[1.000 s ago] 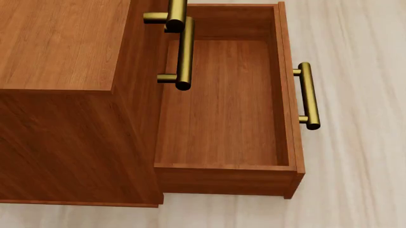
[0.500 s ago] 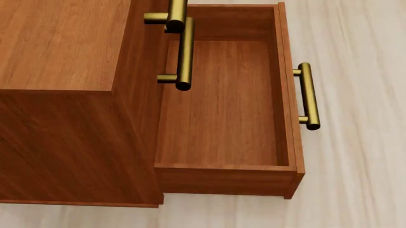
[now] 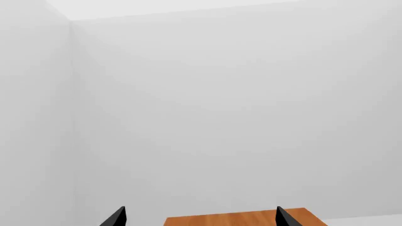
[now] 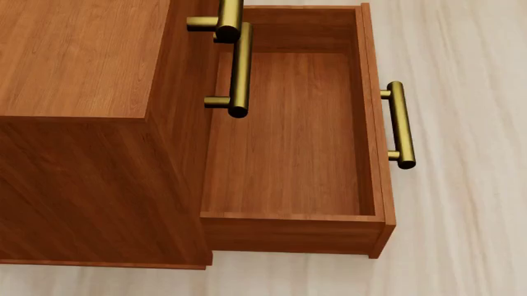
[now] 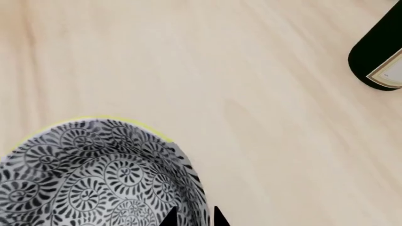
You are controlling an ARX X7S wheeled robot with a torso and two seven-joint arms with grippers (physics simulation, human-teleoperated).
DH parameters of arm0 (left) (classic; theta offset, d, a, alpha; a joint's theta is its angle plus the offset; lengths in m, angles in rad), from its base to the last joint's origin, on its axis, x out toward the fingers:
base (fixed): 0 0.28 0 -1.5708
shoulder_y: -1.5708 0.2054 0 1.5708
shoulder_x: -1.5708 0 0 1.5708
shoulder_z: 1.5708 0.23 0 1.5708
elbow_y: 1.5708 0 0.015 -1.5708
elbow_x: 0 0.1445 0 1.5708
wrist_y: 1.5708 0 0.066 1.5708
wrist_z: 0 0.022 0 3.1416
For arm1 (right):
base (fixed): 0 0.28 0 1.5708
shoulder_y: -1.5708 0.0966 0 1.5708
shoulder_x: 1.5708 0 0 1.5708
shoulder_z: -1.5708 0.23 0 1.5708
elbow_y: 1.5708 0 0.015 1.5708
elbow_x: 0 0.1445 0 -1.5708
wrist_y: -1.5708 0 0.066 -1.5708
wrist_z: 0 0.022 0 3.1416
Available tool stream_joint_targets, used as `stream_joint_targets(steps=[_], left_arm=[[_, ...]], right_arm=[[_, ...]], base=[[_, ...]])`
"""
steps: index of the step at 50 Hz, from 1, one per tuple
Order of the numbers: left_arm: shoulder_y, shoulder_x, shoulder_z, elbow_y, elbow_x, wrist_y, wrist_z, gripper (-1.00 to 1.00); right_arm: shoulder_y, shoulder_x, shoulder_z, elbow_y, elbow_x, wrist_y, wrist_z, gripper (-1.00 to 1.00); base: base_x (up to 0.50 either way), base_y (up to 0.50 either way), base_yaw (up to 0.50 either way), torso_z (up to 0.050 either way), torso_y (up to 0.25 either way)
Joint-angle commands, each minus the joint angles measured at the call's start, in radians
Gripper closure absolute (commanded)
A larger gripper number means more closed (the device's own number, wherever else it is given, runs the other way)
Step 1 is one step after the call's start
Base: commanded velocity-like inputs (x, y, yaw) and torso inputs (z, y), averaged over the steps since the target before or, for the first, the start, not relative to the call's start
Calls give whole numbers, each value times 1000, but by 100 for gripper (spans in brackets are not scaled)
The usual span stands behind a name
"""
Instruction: Put the bowl in the bottom drawer of the cabinet.
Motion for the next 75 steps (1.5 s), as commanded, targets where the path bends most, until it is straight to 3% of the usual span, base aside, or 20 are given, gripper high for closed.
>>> stream_joint_targets(steps=[1,37,51,75], left_arm=[[-4,-6,-5,2,-14,-2,-8,-100],[-33,-14,1,3,-46,-5,-32,-100],[-39,-11,19,2,-44,-4,-38,-100],[-57,-24,18,7,-78,-12,-57,-100]], right_arm=[[-11,0,43,-15,-52,39,17,100],[172,105,173,-218,196,252,206,100],[420,189,65,-195,300,351,370,100],[861,329,-251,-39,364,433,515,100]], base=[[0,0,0,0,0],[0,0,0,0,0],[1,0,0,0,0],[0,0,0,0,0]])
